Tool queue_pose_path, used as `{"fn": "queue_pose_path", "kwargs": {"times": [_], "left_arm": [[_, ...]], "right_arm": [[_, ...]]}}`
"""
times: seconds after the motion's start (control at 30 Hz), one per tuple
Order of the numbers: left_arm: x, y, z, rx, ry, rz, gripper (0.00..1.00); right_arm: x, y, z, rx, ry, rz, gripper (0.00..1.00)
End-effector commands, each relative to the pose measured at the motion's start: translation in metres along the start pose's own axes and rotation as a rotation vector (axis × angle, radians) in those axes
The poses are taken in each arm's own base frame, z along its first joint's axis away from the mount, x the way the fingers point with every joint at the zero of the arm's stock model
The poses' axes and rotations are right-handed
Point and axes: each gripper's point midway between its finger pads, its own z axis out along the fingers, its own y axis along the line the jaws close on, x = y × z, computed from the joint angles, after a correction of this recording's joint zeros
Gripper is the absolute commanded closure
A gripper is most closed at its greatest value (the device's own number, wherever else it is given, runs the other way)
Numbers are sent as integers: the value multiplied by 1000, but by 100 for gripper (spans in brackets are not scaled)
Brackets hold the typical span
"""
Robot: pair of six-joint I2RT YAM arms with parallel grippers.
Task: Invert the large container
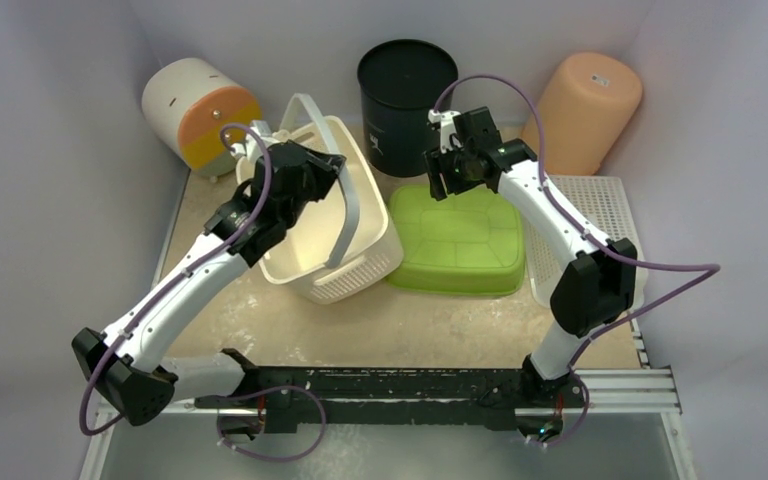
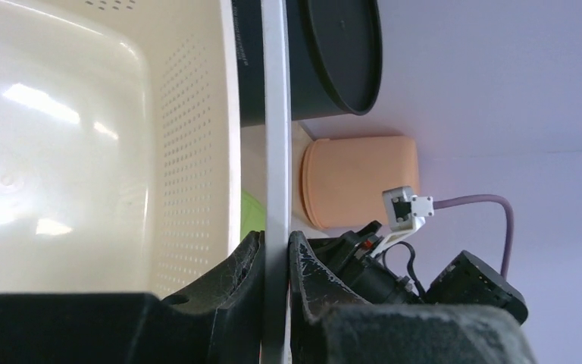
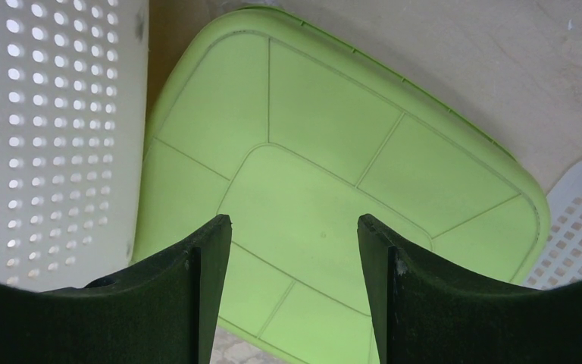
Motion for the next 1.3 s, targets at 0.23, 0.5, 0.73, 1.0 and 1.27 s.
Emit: {"fn": "queue_pose_path", "kwargs": {"times": [0.23,0.5,0.73,1.0,1.27], "left_arm": [[-63,68,-54,-238,-243,147,100],[-38,79,-30,-283,-156,231,79],[-38,82,-18,-326,-158,326,46],[-18,91,9,-362,-103,393,39],[-8,116,25,-464,-86,459,39]], "right_arm": [[-8,-1,-12,2,-46,-17,35],[-4,1,-14,-5,-36,-1,34],[1,-1,-16,6,-39,1,33],[1,-1,-16,3,-45,2,33],[10,-1,-15,-1,-45,5,32]]}}
